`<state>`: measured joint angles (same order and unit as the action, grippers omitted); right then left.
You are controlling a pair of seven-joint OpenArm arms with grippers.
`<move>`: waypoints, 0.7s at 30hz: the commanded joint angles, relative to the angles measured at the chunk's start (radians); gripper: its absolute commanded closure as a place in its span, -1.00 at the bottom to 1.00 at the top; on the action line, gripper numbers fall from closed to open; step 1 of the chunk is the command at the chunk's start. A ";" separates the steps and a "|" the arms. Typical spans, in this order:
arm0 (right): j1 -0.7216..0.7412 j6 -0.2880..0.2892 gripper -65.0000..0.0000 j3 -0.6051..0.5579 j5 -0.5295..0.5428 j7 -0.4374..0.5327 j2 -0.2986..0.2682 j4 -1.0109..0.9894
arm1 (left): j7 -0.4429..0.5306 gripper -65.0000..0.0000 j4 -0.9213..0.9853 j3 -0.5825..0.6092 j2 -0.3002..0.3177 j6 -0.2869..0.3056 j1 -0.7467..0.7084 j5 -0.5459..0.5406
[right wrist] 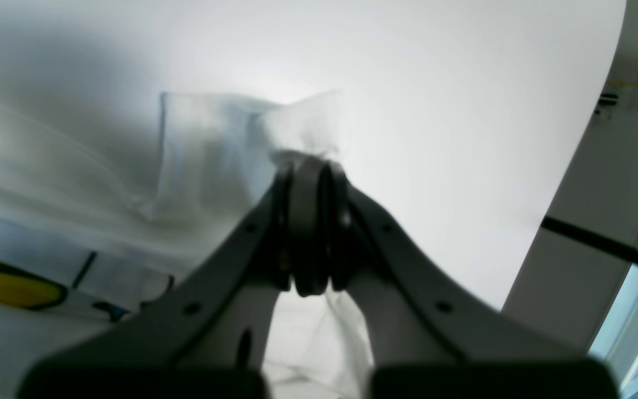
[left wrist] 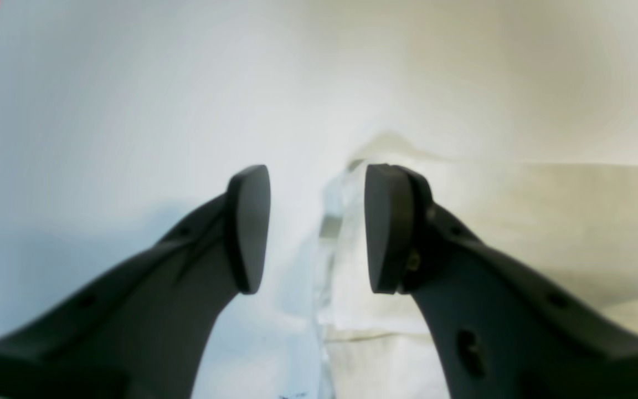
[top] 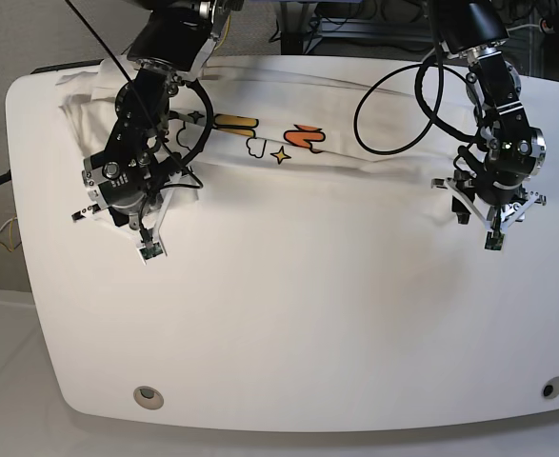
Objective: Fold the T-shirt properly
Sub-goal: 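Drag the gripped edge with the right gripper toward the shoulder band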
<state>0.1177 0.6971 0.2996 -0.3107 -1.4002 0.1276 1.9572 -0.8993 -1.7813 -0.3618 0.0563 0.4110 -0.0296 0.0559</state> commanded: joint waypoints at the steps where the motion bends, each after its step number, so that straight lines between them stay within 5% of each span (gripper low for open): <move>1: 0.004 0.001 0.98 -0.003 -0.003 0.004 -0.006 0.026 | 0.018 0.18 0.013 -0.001 0.007 -0.001 0.020 -0.004; 21: -0.109 0.001 0.98 0.002 -0.005 0.004 -0.070 0.043 | 0.019 0.18 0.028 0.000 0.006 -0.001 0.023 -0.006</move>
<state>0.0074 0.6971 0.3012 -0.3107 -1.3991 0.0658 1.9778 -0.8993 -1.7378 -0.3618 0.0570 0.4114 -0.0219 0.0559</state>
